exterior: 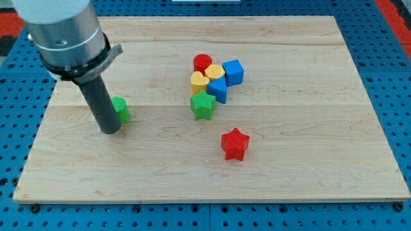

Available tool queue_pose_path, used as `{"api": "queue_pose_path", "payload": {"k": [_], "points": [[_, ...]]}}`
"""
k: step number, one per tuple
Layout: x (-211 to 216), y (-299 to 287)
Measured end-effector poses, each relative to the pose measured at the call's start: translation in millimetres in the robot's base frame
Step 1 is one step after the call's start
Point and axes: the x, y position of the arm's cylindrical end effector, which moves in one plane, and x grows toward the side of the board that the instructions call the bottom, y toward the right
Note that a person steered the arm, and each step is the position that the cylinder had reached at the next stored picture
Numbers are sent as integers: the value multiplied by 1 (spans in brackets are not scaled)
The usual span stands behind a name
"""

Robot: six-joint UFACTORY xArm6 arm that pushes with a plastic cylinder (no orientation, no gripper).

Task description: Slide the green circle to the group of the blocks

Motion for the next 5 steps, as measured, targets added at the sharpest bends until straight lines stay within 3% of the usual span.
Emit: {"api": "queue_pose_path", "payload": {"k": [2,4,5], "points": [[-8,-58],[-45,70],[-35,64]]}}
